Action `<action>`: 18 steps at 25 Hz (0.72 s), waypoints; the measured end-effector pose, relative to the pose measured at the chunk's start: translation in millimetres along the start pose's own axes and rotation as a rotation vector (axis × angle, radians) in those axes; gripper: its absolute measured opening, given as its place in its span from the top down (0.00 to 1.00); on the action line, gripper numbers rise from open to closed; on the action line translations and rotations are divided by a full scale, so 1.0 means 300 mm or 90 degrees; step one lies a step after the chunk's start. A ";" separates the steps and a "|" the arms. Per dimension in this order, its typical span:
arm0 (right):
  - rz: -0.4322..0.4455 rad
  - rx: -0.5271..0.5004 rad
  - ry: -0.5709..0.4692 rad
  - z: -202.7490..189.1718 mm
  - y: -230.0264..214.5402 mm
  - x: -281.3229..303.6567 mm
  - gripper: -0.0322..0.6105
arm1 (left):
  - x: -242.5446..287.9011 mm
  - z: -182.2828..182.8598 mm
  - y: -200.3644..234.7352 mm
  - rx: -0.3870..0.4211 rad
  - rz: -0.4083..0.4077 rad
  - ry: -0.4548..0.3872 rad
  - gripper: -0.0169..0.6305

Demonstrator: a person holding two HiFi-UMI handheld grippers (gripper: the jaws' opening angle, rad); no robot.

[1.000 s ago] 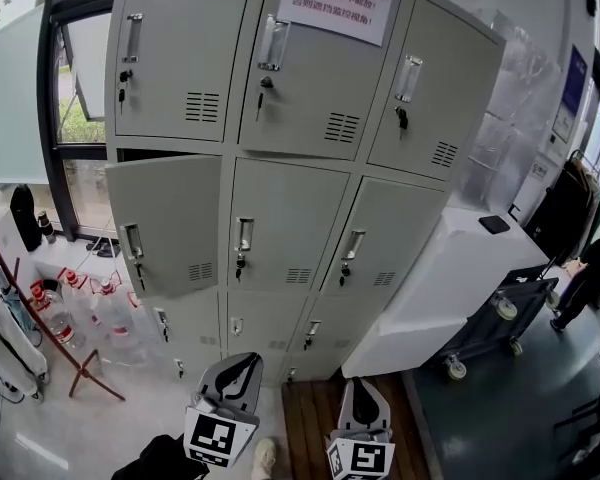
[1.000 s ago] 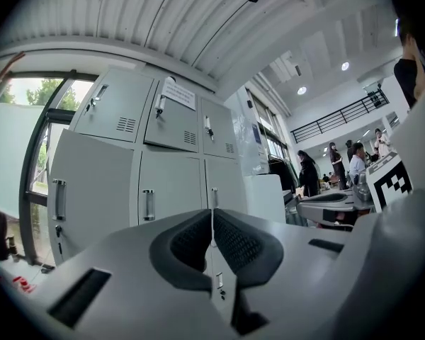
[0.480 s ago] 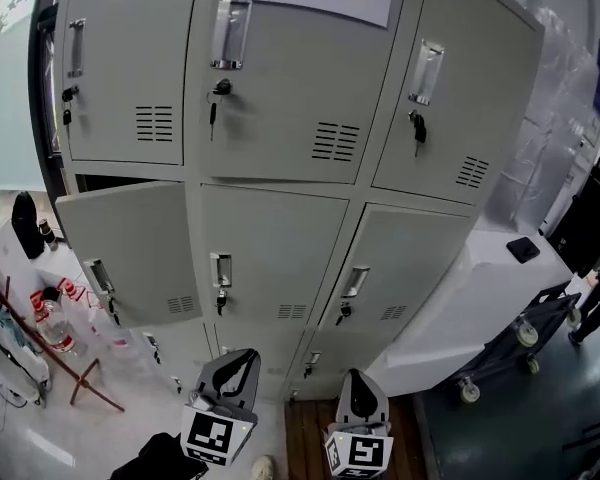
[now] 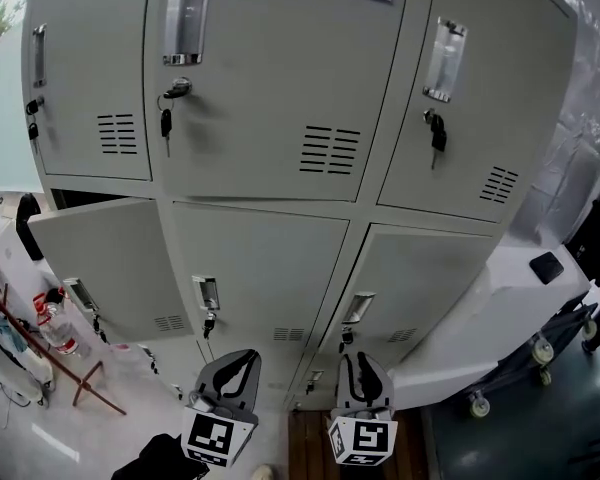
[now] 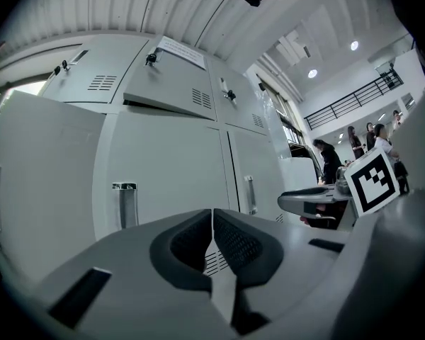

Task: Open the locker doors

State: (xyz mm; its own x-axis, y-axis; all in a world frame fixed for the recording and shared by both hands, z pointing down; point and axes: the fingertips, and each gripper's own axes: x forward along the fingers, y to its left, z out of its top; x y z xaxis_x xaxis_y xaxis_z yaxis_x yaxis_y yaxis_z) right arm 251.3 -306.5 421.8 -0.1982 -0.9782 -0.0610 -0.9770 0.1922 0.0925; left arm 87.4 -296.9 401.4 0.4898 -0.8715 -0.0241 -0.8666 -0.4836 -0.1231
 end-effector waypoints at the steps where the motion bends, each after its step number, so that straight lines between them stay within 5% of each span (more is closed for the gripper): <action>1: 0.005 -0.002 0.000 0.003 -0.004 0.028 0.76 | 0.016 0.002 0.004 -0.002 0.003 -0.016 0.93; 5: 0.031 -0.011 0.004 0.013 -0.012 0.139 0.63 | 0.056 -0.021 0.013 -0.001 0.007 0.003 0.93; 18: 0.034 -0.035 0.033 -0.013 -0.046 0.317 0.62 | 0.119 -0.075 0.066 -0.007 0.027 0.037 0.93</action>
State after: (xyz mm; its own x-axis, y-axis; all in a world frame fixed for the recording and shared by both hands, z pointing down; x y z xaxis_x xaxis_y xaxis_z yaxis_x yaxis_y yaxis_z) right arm 246.3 -402.6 418.5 -0.2438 -0.9698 -0.0035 -0.9591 0.2405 0.1490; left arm 85.4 -339.5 420.6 0.4466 -0.8943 0.0279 -0.8876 -0.4467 -0.1125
